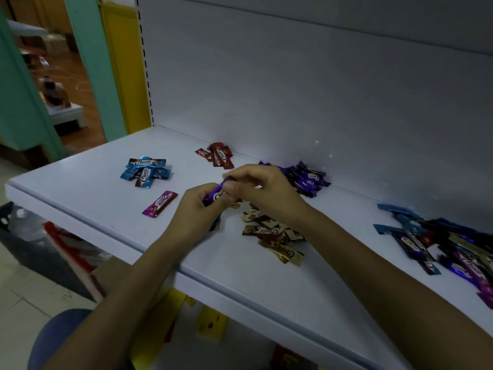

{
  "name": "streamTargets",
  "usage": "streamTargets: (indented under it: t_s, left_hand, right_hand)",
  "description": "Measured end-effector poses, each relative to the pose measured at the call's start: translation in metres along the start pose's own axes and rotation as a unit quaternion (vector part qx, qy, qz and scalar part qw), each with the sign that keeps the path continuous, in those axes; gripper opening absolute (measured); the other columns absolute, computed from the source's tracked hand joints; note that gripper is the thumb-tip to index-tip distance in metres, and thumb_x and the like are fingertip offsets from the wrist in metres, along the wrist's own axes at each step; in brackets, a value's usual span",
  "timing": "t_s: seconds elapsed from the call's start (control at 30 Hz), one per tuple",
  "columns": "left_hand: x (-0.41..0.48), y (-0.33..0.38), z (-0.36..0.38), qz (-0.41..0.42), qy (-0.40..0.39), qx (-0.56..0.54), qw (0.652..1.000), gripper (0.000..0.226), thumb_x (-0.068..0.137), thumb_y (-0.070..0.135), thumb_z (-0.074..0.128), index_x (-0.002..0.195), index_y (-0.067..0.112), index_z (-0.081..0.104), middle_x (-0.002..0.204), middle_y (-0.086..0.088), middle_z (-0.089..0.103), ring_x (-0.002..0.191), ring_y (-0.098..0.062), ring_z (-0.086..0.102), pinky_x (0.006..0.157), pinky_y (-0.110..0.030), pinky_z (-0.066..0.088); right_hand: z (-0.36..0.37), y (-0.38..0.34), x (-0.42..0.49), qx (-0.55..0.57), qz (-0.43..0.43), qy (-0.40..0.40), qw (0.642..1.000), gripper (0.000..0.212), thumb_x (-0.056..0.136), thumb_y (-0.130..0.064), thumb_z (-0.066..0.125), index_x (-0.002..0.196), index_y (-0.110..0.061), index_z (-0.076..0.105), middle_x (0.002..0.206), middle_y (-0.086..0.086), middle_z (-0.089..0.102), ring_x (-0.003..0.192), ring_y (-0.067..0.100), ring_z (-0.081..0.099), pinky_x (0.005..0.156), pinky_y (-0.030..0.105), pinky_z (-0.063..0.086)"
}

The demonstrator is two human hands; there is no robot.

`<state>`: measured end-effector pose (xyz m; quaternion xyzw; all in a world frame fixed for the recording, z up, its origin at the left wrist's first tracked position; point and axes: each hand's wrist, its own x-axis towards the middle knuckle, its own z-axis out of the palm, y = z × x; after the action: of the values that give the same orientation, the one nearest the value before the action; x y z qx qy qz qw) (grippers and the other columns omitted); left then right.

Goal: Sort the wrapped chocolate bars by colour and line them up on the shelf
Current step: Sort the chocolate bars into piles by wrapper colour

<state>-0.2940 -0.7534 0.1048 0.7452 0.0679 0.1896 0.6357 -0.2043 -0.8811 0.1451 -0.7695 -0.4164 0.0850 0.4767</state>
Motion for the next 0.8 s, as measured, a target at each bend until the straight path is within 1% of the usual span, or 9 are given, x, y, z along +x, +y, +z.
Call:
streamTargets:
  t_s: [0.1,0.2,0.27,0.37,0.5,0.57,0.67,0.73,0.8]
  left_hand:
    - [0.000,0.002,0.001,0.000,-0.006,0.002,1.000,0.008,0.088,0.013,0.063,0.096,0.014,0.065,0.065,-0.004,0.058,0.044,-0.002,0.046,0.043,-0.013,0.039]
    - [-0.001,0.003,0.002,-0.004,0.012,-0.017,1.000,0.014,0.091,0.010,0.059,0.099,0.022,0.060,0.065,0.005,0.064,0.043,-0.001,0.045,0.041,-0.013,0.037]
    - [0.000,0.003,0.002,-0.016,0.015,-0.029,0.999,0.012,0.094,0.012,0.055,0.103,0.021,0.056,0.076,0.004,0.070,0.044,-0.003,0.043,0.040,-0.014,0.037]
    - [0.002,0.001,0.002,-0.013,0.014,-0.026,0.999,0.012,0.094,0.016,0.055,0.106,0.014,0.055,0.083,0.001,0.074,0.042,-0.007,0.040,0.038,-0.016,0.035]
    - [0.001,-0.002,0.001,-0.001,0.030,-0.031,0.999,0.012,0.093,0.016,0.056,0.102,0.009,0.056,0.081,-0.001,0.074,0.041,-0.010,0.039,0.037,-0.018,0.035]
    - [0.002,0.000,0.003,0.006,0.032,-0.029,0.999,0.009,0.093,0.016,0.057,0.101,0.011,0.057,0.081,0.000,0.074,0.042,-0.010,0.039,0.038,-0.018,0.035]
    - [0.009,0.009,0.009,0.023,0.030,-0.017,0.999,0.008,0.094,0.013,0.057,0.101,0.017,0.059,0.066,0.010,0.069,0.042,-0.005,0.041,0.041,-0.016,0.036]
    - [0.018,0.016,0.016,0.039,0.022,0.003,0.999,0.008,0.095,0.014,0.056,0.102,0.018,0.057,0.058,0.016,0.065,0.039,-0.003,0.042,0.041,-0.014,0.036]
    - [0.025,0.021,0.024,0.049,0.019,0.013,0.999,0.008,0.095,0.018,0.056,0.101,0.014,0.057,0.071,0.012,0.072,0.039,-0.005,0.044,0.041,-0.015,0.038]
  right_hand:
    - [0.005,0.001,0.005,0.051,0.015,0.040,0.998,0.012,0.087,-0.013,0.065,0.090,-0.002,0.071,0.084,0.013,0.070,0.076,0.016,0.066,0.075,0.029,0.056]
    - [0.004,0.002,0.007,0.092,0.064,0.074,0.991,0.014,0.089,-0.015,0.063,0.089,-0.002,0.068,0.083,0.012,0.068,0.067,0.004,0.060,0.061,0.014,0.048]
    - [0.002,0.005,0.007,0.096,0.091,0.084,0.988,0.016,0.090,-0.018,0.062,0.092,-0.003,0.067,0.082,0.008,0.067,0.064,0.000,0.059,0.056,0.012,0.046]
    - [0.000,0.008,0.006,0.100,0.112,0.108,0.983,0.020,0.091,-0.021,0.061,0.095,-0.002,0.066,0.087,0.014,0.067,0.071,0.007,0.060,0.058,0.017,0.047]
    - [-0.002,0.009,0.003,0.128,0.103,0.079,0.983,0.009,0.086,-0.016,0.067,0.092,-0.009,0.068,0.090,0.017,0.068,0.073,0.010,0.061,0.058,0.017,0.049]
    - [-0.005,0.010,0.001,0.127,0.098,0.085,0.983,0.008,0.085,-0.013,0.068,0.091,-0.008,0.068,0.092,0.020,0.067,0.074,0.011,0.061,0.059,0.016,0.049]
    - [-0.013,0.012,-0.002,0.147,0.120,0.117,0.975,0.010,0.086,-0.014,0.066,0.093,-0.006,0.067,0.088,0.010,0.068,0.075,0.008,0.062,0.059,0.013,0.049]
    - [-0.023,0.015,-0.004,0.173,0.138,0.139,0.965,0.011,0.087,-0.017,0.066,0.093,-0.008,0.067,0.085,0.002,0.069,0.073,0.008,0.064,0.061,0.016,0.049]
    - [-0.037,0.019,-0.006,0.196,0.151,0.172,0.954,0.006,0.087,-0.018,0.066,0.090,-0.013,0.068,0.079,0.000,0.070,0.066,0.005,0.064,0.061,0.019,0.049]
